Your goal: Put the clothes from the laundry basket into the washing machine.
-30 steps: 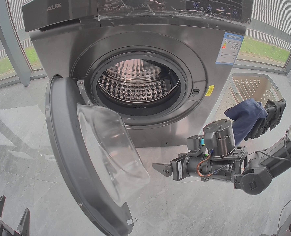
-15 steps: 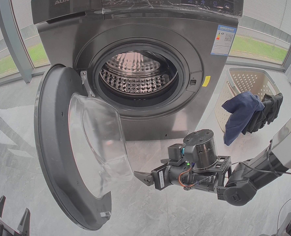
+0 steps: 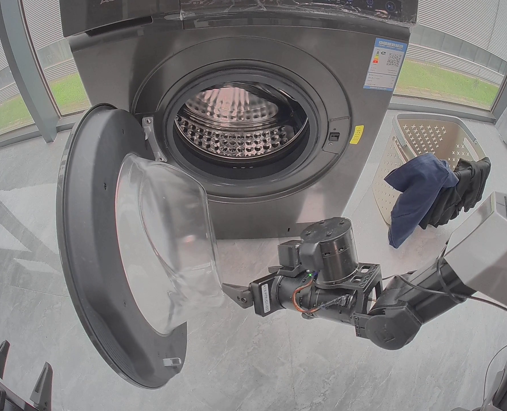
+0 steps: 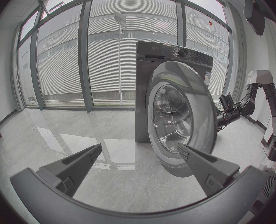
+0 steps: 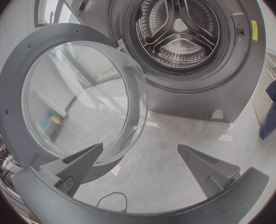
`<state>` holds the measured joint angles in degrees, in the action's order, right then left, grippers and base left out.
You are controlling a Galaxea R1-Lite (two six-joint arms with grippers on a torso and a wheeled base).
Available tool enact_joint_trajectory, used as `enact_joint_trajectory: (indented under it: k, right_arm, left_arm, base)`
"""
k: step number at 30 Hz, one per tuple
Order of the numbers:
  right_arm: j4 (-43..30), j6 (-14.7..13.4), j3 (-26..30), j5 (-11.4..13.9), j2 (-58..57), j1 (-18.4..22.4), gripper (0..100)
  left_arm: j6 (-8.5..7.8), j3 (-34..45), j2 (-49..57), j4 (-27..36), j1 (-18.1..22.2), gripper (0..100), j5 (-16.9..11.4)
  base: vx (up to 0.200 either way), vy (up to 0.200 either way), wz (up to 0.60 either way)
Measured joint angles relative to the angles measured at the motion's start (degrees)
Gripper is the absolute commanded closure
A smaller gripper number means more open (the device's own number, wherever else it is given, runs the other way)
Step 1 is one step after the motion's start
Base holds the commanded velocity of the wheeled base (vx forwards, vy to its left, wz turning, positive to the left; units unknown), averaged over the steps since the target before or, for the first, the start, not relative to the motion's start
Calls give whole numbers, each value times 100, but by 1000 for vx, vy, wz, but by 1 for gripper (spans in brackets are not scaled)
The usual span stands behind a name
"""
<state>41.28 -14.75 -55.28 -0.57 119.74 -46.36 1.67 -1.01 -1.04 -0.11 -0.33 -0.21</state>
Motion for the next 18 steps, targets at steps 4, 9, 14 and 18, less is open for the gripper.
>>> enact_joint_trajectory:
  k: [4, 9, 14, 18]
  right_arm:
    - [13, -90, -183, 2, 135, -229, 0]
    - [158, -174, -419, -11, 269, -408, 0]
    - [174, -174, -747, -16, 391, -369, 0]
    - [123, -172, -1036, -18, 546, -280, 0]
  left_arm:
    - [-1, 0, 0, 0, -2, 0, 2]
    - [-1, 0, 0, -2, 0, 0, 2]
    - [-1, 0, 0, -2, -2, 0, 5]
    - [-1, 0, 0, -2, 0, 0, 2]
  base:
    - [0, 0, 0]
    - [0, 0, 0]
    - [0, 0, 0]
    - [0, 0, 0]
